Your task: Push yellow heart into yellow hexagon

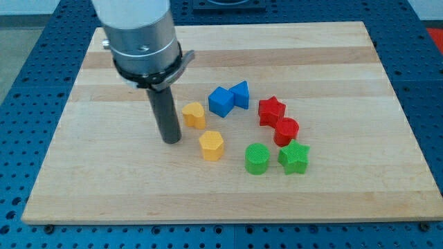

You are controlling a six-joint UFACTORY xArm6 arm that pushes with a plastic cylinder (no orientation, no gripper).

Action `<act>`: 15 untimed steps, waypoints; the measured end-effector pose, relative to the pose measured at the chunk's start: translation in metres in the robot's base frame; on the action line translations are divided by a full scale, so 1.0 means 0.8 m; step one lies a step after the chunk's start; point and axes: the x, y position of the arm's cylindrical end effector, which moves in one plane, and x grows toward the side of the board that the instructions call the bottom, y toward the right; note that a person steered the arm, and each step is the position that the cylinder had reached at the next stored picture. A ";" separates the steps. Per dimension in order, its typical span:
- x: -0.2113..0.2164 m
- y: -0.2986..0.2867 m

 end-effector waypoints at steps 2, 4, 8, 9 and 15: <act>0.025 0.046; 0.053 0.024; -0.089 -0.088; -0.090 -0.036; -0.104 -0.037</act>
